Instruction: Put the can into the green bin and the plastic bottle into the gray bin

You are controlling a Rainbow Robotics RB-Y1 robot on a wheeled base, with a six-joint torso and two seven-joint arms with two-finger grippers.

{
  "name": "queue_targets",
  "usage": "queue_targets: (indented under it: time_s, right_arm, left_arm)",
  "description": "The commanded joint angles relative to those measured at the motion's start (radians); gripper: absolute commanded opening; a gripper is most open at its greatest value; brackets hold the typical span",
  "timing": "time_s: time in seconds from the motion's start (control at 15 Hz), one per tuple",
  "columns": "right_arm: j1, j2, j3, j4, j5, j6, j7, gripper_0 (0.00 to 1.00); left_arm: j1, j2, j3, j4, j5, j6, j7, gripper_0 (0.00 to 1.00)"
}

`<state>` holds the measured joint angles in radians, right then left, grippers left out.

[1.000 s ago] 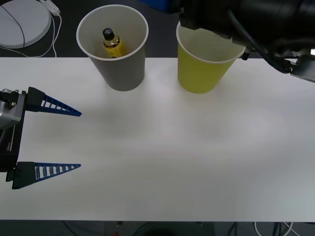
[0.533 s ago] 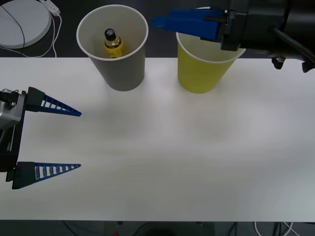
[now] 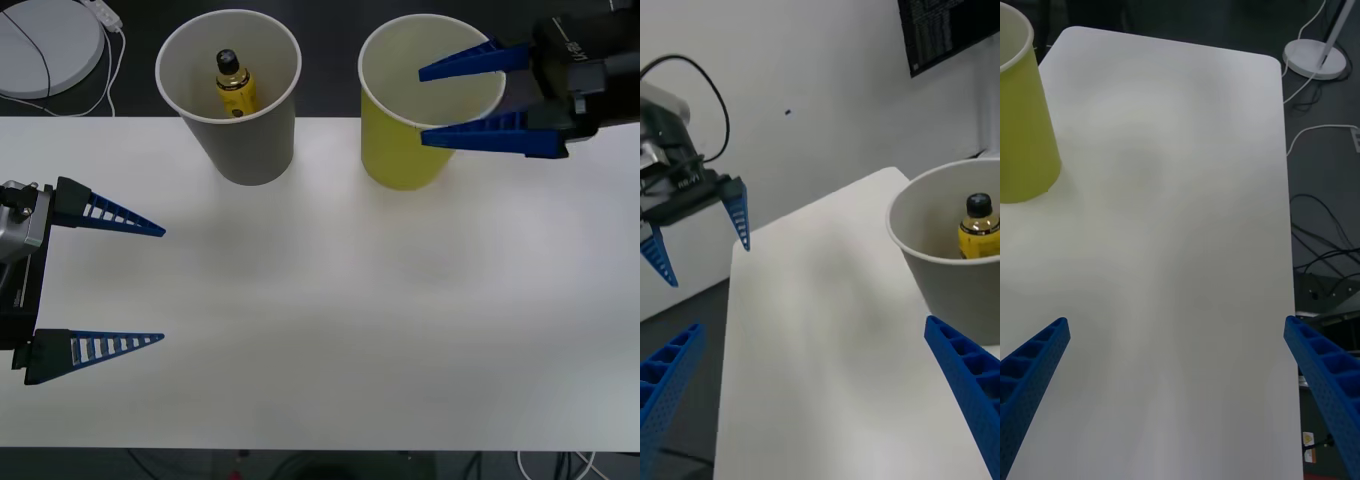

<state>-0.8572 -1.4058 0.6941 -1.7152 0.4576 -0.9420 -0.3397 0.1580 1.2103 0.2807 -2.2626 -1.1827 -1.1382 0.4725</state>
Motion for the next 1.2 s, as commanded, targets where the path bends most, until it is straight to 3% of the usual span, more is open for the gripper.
queue_targets:
  time_s: [0.07,0.33,0.53,0.93,1.2]
  right_arm:
    - [0.171,0.016,-0.232,0.008,0.141,-0.129,-0.013,1.00]
    - [0.472,0.107,-0.639,-0.073,0.377,-0.285,-0.091,1.00]
    - [0.641,0.197,-0.872,-0.173,0.520,-0.373,-0.131,1.00]
    - [0.877,0.215,-1.036,-0.282,0.572,-0.399,-0.067,1.00]
    - [0.952,0.260,-1.108,-0.317,0.590,-0.463,-0.038,1.00]
  left_arm:
    - [0.000,0.000,0.000,0.000,0.000,0.000,0.000,1.00]
    - [0.000,0.000,0.000,0.000,0.000,0.000,0.000,1.00]
    - [0.000,0.000,0.000,0.000,0.000,0.000,0.000,1.00]
    - [0.000,0.000,0.000,0.000,0.000,0.000,0.000,1.00]
    - [0.000,0.000,0.000,0.000,0.000,0.000,0.000,1.00]
